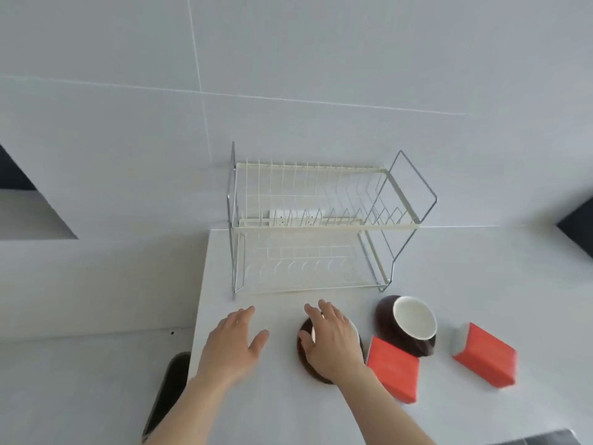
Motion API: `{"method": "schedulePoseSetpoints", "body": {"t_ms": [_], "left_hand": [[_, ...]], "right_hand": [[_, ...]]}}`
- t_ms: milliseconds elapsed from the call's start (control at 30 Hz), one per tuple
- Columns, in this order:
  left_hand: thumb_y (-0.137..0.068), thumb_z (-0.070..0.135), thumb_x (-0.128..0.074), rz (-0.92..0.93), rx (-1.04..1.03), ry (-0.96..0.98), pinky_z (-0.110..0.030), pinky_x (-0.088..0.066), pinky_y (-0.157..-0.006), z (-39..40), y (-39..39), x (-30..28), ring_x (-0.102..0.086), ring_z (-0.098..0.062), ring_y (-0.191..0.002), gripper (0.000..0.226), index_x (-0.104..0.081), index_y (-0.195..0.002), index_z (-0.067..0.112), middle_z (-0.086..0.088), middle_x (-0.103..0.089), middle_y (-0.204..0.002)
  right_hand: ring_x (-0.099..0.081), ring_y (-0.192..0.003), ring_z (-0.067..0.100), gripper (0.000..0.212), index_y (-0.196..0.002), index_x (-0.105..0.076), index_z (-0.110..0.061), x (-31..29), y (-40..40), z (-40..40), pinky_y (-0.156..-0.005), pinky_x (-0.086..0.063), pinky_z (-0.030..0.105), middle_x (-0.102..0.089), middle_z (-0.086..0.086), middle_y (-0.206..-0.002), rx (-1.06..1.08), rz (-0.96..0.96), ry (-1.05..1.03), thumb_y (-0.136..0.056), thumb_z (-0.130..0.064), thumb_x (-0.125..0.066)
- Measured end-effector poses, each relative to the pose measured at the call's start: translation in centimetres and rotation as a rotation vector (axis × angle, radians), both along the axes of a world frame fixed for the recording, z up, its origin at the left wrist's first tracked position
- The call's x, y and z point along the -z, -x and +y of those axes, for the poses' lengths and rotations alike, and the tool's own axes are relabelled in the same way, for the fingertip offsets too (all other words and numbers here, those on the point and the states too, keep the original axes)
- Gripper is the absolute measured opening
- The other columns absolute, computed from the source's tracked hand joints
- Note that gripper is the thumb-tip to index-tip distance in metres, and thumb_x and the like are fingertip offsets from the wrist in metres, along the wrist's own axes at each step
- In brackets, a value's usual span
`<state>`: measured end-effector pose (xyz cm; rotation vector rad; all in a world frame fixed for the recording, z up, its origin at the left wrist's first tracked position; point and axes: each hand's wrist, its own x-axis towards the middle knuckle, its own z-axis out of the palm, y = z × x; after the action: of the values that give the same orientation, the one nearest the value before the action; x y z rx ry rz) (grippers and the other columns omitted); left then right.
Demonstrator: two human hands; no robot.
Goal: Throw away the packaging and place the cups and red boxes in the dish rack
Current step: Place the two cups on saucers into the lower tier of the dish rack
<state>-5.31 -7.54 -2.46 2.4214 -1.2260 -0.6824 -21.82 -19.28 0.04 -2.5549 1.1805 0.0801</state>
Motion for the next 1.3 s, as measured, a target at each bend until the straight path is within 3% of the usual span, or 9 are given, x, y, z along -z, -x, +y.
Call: {"method": "schedulePoseSetpoints", "body": {"t_ms": [267, 467, 600, 700, 1000, 1033, 1100, 1167, 1300], "left_hand": [[-0.095, 0.052, -0.051, 0.237, -0.113, 0.0, -0.035, -0.036, -0.113, -5.6, 8.0, 0.3, -0.038, -0.018, -0.142, 0.068, -0.028, -0.154, 0.025, 0.0, -0.039, -0.155], [-0.093, 0.047, -0.058, 0.464, -0.329, -0.043, -0.036, -0.037, -0.11, -7.5, 11.0, 1.2, -0.045, -0.021, -0.138, 0.069, -0.032, -0.152, 0.022, -0.005, -0.047, -0.151], [-0.093, 0.043, -0.059, 0.532, -0.468, -0.042, -0.037, -0.038, -0.11, -7.7, 11.6, 1.6, -0.047, -0.023, -0.135, 0.066, -0.034, -0.15, 0.023, -0.005, -0.05, -0.149], [-0.092, 0.04, -0.059, 0.58, -0.529, -0.064, -0.038, -0.038, -0.11, -7.7, 11.6, 1.8, -0.048, -0.025, -0.134, 0.066, -0.034, -0.15, 0.023, -0.006, -0.052, -0.146], [-0.084, 0.041, -0.064, 0.658, -0.635, -0.052, -0.038, -0.041, -0.107, -7.7, 11.5, 2.7, -0.048, -0.026, -0.133, 0.073, -0.044, -0.147, 0.012, -0.006, -0.052, -0.146], [-0.081, 0.042, -0.065, 0.66, -0.639, -0.056, -0.037, -0.042, -0.101, -7.7, 11.4, 2.6, -0.052, -0.025, -0.127, 0.069, -0.05, -0.141, 0.011, -0.006, -0.057, -0.138], [-0.064, 0.051, -0.063, 0.651, -0.631, -0.034, -0.036, -0.043, -0.082, -7.7, 10.8, 2.2, -0.059, -0.023, -0.093, 0.054, -0.066, -0.101, 0.012, -0.002, -0.062, -0.095], [-0.056, 0.054, -0.061, 0.664, -0.611, 0.006, -0.035, -0.048, -0.077, -7.6, 10.0, 1.7, -0.057, -0.023, -0.076, 0.042, -0.06, -0.071, 0.015, 0.003, -0.057, -0.071], [-0.061, 0.047, -0.066, 0.686, -0.575, 0.079, -0.044, -0.06, -0.088, -8.3, 7.9, -0.4, -0.073, -0.023, -0.09, 0.035, -0.077, -0.078, 0.019, -0.005, -0.077, -0.085]], "right_hand": [[-0.047, -0.128, 0.028, 0.066, -0.149, -0.03, -0.018, 1.7, 8.8, -6.0, -0.101, -0.041, 0.037, -0.041, 0.004, -0.146, 0.212, -0.06, -0.224, -0.094, -0.048, -0.051], [-0.041, -0.136, 0.027, 0.072, -0.15, -0.03, -0.015, 3.4, 10.2, -8.3, -0.106, -0.037, 0.039, -0.044, 0.004, -0.149, 0.197, -0.081, -0.41, -0.092, -0.053, -0.05], [-0.055, -0.113, 0.029, 0.049, -0.116, -0.05, -0.017, 4.4, 10.2, -9.3, -0.094, -0.047, 0.042, -0.061, 0.005, -0.115, 0.167, 0.006, -0.441, -0.087, -0.056, -0.051], [-0.057, -0.097, 0.03, 0.042, -0.091, -0.048, -0.018, 4.9, 10.0, -9.8, -0.08, -0.05, 0.041, -0.06, 0.003, -0.093, 0.192, 0.009, -0.496, -0.08, -0.059, -0.052], [-0.06, -0.095, 0.027, 0.048, -0.106, -0.064, -0.014, 5.3, 9.1, -10.2, -0.08, -0.053, 0.037, -0.067, 0.004, -0.097, 0.22, -0.023, -0.529, -0.074, -0.049, -0.057], [-0.06, -0.096, 0.028, 0.049, -0.106, -0.064, -0.014, 5.2, 9.1, -10.1, -0.081, -0.054, 0.038, -0.067, 0.004, -0.097, 0.223, -0.024, -0.524, -0.073, -0.05, -0.056], [-0.061, -0.096, 0.027, 0.05, -0.108, -0.064, -0.014, 4.8, 8.8, -10.0, -0.081, -0.053, 0.037, -0.068, 0.004, -0.099, 0.227, -0.04, -0.515, -0.073, -0.049, -0.056], [-0.062, -0.095, 0.026, 0.049, -0.109, -0.064, -0.014, 4.2, 8.4, -10.2, -0.08, -0.052, 0.036, -0.068, 0.003, -0.1, 0.235, -0.077, -0.509, -0.075, -0.048, -0.056], [-0.063, -0.086, 0.022, 0.043, -0.104, -0.065, -0.019, 2.4, 6.8, -11.3, -0.073, -0.051, 0.034, -0.068, -0.003, -0.091, 0.23, -0.183, -0.497, -0.073, -0.047, -0.056]]}}
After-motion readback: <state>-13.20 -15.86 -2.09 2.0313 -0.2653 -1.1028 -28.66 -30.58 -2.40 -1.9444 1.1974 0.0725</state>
